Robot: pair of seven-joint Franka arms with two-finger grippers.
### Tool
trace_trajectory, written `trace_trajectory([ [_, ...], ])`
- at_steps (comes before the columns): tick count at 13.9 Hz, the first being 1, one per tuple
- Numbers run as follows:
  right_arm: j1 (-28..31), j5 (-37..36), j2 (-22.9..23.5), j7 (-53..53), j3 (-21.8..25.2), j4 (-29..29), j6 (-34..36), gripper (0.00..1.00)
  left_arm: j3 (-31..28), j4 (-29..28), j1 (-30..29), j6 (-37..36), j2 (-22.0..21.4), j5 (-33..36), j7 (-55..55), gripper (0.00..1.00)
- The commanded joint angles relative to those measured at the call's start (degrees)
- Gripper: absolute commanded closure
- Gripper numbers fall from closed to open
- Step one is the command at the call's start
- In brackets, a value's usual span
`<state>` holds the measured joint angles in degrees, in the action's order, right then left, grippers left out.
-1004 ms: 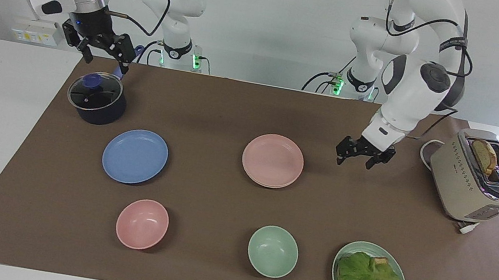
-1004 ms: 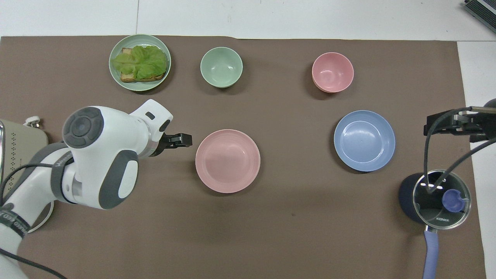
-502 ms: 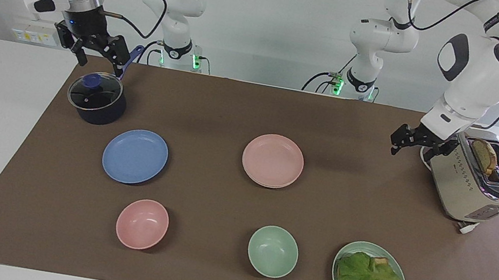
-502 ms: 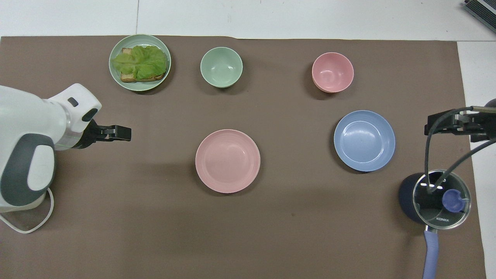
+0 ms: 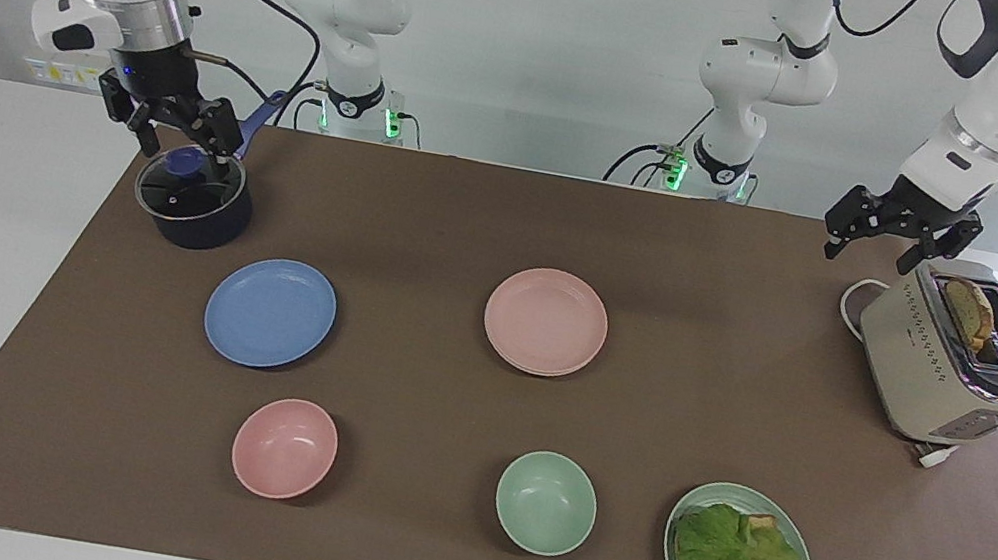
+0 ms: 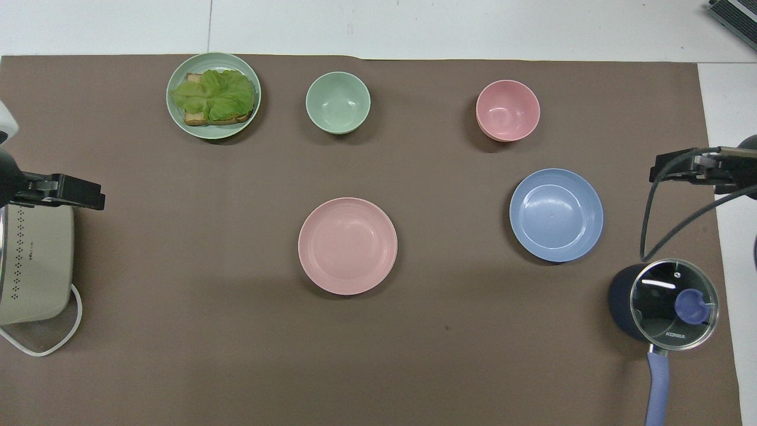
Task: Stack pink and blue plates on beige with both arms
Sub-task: 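Reach the right gripper to the blue plate rim and grasp it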
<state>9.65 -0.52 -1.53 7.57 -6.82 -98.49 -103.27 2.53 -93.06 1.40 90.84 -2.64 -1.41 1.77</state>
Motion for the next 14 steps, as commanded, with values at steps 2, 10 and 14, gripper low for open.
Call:
trace_trajectory([
  [2, 2.39, 1.23, 1.77, -5.19, -0.21, -9.33, -10.26, 0.0, 0.2, 1.39, -0.26, -3.91, -1.05, 0.36, 0.43, 0.0],
  [10, 3.88, 0.44, 12.59, -8.8, -0.21, -14.88, -24.87, 0.18, 0.63, 2.71, 0.45, -6.29, -2.81, 0.1, -0.19, 0.0],
  [14, 4.15, 0.44, 15.06, -8.8, -0.21, -17.07, -27.15, 0.3, 0.64, 2.8, -0.08, -5.94, -2.72, -0.6, -0.01, 0.0],
])
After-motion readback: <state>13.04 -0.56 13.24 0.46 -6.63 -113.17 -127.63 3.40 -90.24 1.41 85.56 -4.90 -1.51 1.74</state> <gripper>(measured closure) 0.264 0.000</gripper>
